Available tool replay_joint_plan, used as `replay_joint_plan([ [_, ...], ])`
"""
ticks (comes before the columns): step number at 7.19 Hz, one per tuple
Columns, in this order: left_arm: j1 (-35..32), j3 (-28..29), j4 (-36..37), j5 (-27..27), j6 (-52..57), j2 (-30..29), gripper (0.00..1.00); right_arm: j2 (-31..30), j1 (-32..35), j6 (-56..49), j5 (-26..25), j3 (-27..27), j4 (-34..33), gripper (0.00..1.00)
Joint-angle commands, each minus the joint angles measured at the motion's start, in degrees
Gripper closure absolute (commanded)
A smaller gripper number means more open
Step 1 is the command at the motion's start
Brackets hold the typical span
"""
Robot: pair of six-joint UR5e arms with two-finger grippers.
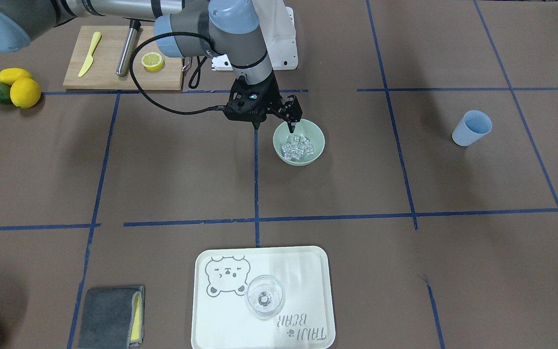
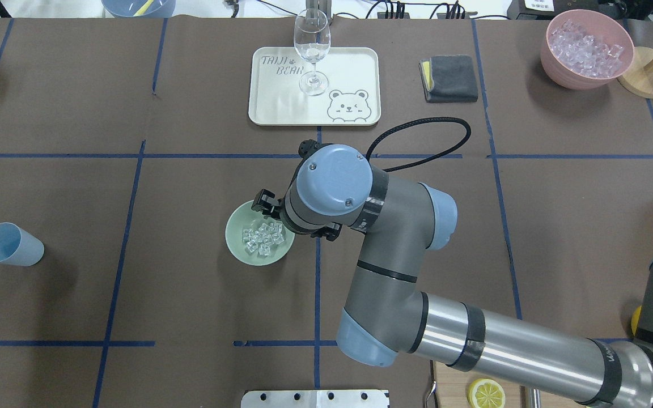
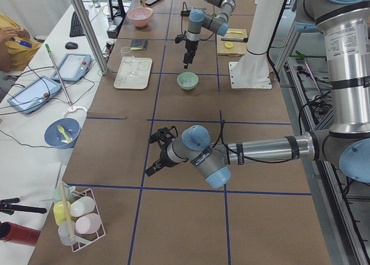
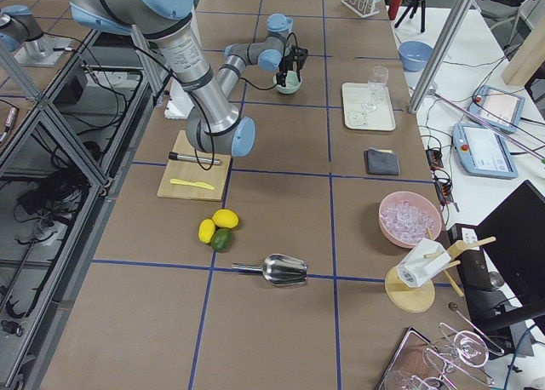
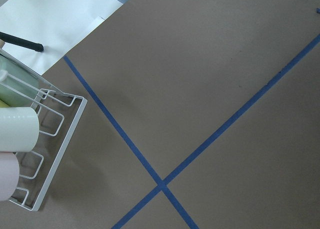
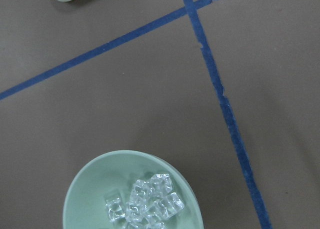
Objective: Pour ice into bowl
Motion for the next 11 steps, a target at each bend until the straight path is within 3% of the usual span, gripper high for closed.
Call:
replay_joint_plan([
  [1, -0.14, -0.43, 0.11, -0.54, 0.00, -0.06, 0.00, 4.23, 0.04, -2.08, 2.84, -8.96, -0.54, 0.00],
  [3, -0.05, -0.17, -0.06, -0.45, -0.09, -0.14, 0.00, 4.25, -0.67, -2.09, 3.38, -11.10, -1.15, 0.00],
  [4, -0.05, -0.17, -0.06, -0.45, -0.09, -0.14, 0.00, 5.64, -0.67, -1.13, 3.47, -10.67, -5.68, 0.71],
  [5, -0.05, -0.17, -0.06, -0.45, -0.09, -0.14, 0.00, 6.18, -0.67, -1.90, 3.64, -10.23, -7.73, 1.00],
  [8, -0.05, 0.00, -0.06, -0.45, 0.09, -0.32, 0.00, 6.27, -0.40, -1.91, 4.87, -9.62, -8.18, 1.00],
  [9, -0.05, 0.26, -0.06, -0.36, 0.00, -0.41, 0.00, 5.67, 2.47, -1.82, 8.27, -3.87, -12.71, 1.00],
  [10, -0.05, 0.27, -0.06, -0.45, -0.18, -0.58, 0.00, 3.22, 4.85, -2.00, 8.82, 5.32, -19.28, 1.00],
  [11, -0.05, 0.27, -0.06, -0.45, -0.26, -0.58, 0.00, -4.28, 6.26, -2.61, 9.00, 15.16, -20.65, 1.00],
])
